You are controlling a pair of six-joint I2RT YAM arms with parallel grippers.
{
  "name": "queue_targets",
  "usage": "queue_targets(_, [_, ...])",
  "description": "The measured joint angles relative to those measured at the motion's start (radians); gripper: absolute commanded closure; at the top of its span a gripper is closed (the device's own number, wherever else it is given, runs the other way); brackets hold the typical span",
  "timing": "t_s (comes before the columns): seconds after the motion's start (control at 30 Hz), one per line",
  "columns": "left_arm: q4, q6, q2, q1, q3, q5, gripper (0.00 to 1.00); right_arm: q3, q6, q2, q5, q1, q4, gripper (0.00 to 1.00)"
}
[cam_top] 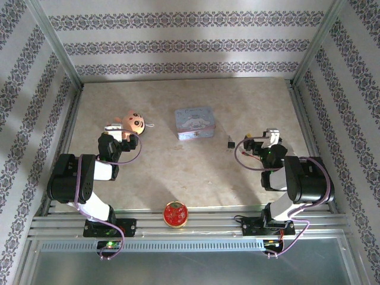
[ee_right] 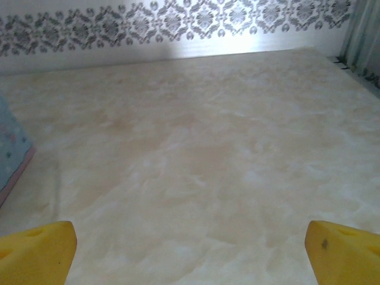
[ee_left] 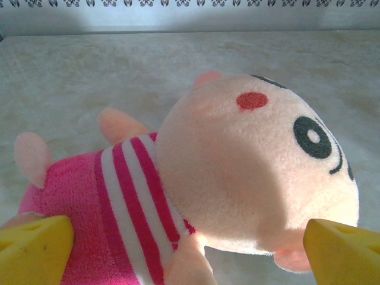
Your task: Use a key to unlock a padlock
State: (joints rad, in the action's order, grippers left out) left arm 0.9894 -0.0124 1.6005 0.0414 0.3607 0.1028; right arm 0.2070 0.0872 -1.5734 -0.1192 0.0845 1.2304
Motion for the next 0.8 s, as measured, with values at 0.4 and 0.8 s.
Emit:
queue_targets(0.4, [-0.010, 0.003, 0.000, 0.000, 0.003, 0.035, 0.01, 0.126, -0.055, 0.021, -0.130, -0.035, -0.198, 0.02])
queue_targets(0.8, [-0.012, 0.005, 0.000, 0.000, 0.005, 0.054, 0.01, 0.126, -0.058, 0.021, -0.130, -0.035, -0.218, 0.02])
